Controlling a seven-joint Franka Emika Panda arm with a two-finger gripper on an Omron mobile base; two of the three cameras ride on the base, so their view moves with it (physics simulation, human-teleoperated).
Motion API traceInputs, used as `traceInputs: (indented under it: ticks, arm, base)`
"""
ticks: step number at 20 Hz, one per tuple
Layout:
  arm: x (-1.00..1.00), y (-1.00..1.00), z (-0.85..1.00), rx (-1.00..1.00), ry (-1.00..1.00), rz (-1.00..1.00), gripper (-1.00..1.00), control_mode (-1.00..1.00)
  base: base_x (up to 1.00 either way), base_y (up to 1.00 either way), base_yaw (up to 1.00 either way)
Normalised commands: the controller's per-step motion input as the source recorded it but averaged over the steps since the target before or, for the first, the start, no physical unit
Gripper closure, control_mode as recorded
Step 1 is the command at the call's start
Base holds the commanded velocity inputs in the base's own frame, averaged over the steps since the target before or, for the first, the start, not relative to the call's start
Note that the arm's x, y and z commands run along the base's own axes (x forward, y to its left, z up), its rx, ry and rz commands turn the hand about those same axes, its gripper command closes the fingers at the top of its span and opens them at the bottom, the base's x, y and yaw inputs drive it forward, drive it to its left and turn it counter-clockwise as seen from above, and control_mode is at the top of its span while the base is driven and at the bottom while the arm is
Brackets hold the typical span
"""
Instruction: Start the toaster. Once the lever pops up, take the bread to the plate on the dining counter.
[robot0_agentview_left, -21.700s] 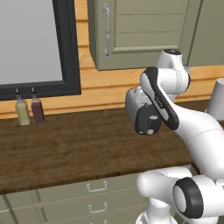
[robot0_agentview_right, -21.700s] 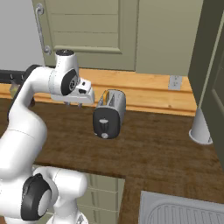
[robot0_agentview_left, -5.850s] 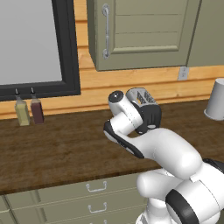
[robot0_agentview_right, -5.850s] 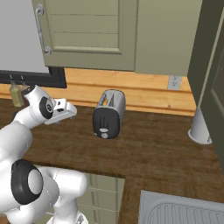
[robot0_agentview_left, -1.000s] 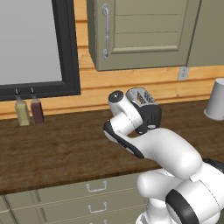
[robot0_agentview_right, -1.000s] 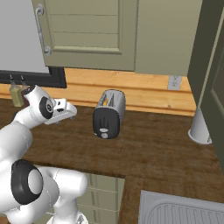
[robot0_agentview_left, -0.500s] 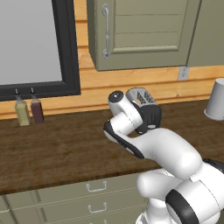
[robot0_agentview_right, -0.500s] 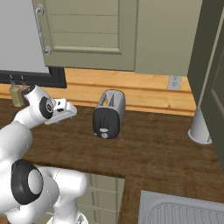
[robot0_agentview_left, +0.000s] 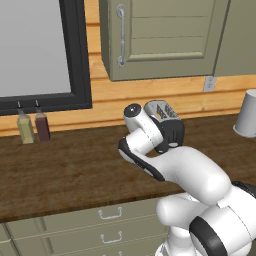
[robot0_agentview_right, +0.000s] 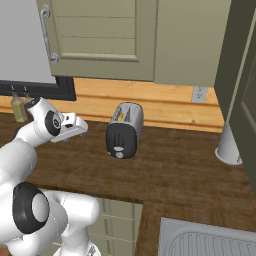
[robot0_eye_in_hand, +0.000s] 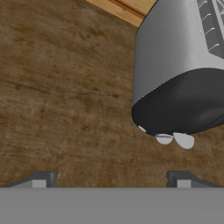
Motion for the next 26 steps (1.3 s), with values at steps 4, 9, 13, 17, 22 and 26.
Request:
traceInputs:
  ticks: [4,9,13,17,22,26]
  arm:
    - [0.0,0.0,0.0,0.0,0.0,0.0,-1.0,-1.0]
    - [0.0,0.0,0.0,0.0,0.0,0.0,-1.0,-1.0]
    - [0.0,0.0,0.0,0.0,0.0,0.0,-1.0,-1.0]
    - [0.0,0.0,0.0,0.0,0.0,0.0,-1.0,-1.0]
    - [0.0,0.0,0.0,0.0,0.0,0.0,-1.0,-1.0]
    - [0.0,0.0,0.0,0.0,0.0,0.0,-1.0,-1.0]
  base:
    - [0.0,0.0,0.0]
    - [0.0,0.0,0.0]
    - [0.0,0.0,0.0]
    - [0.0,0.0,0.0]
    - [0.0,0.0,0.0]
    - [0.0,0.0,0.0]
